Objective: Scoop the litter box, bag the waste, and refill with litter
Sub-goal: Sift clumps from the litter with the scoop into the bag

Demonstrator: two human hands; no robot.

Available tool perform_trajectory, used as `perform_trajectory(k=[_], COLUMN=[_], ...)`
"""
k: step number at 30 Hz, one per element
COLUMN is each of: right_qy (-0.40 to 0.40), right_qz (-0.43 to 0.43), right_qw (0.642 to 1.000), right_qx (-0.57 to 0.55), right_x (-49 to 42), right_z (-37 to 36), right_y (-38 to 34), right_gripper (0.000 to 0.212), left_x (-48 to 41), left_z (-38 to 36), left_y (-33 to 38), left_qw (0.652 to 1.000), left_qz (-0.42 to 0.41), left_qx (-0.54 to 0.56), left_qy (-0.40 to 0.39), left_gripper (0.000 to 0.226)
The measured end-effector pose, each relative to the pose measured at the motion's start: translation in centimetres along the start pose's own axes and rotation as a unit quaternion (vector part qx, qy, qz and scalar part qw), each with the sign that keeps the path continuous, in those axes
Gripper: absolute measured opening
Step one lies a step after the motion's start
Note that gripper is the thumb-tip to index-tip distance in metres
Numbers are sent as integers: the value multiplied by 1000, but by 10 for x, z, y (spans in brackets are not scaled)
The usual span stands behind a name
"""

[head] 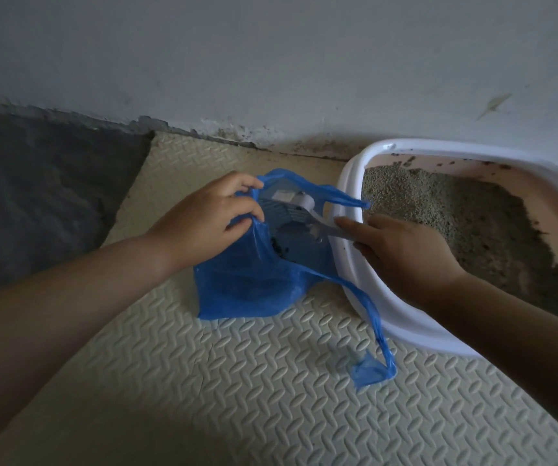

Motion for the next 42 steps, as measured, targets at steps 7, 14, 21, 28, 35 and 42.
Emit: perform_trajectory(k=[7,14,21,28,35,42], right_qy=[8,9,84,111,133,116], right_qz=[-82,-225,-371,-459,-448,-397], right_qw=[987,914,778,619,615,613], right_qx=[-136,-339,-500,-628,-635,-674], right_x=[13,59,117,149,150,138], right_z=[10,5,-13,-51,-48,-43], right_y=[19,64,88,76,87,89], right_gripper=[39,43,38,38,32,34], left_x=[1,-13,-49,-85,-98,-104], left_z=[2,-7,-26,-138,-168,-171], left_y=[0,7,99,168,182,172], left_qw=[1000,999,996,937,927,914], left_qz=[5,43,65,180,202,276], left_qx=[0,-12,19,200,184,198], left_qy=[4,0,58,-221,-256,-222], left_gripper=[15,19,8,61,51,38])
Point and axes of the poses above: each hand's wrist, its own x-axis away from the middle knuckle, its own z-axis out of the back of the hand, y = z × x, the point moved 10 cm from there along -x, towards the middle knuckle, and after that the axes turned 8 degrees about -x, right-handed, at the moved point
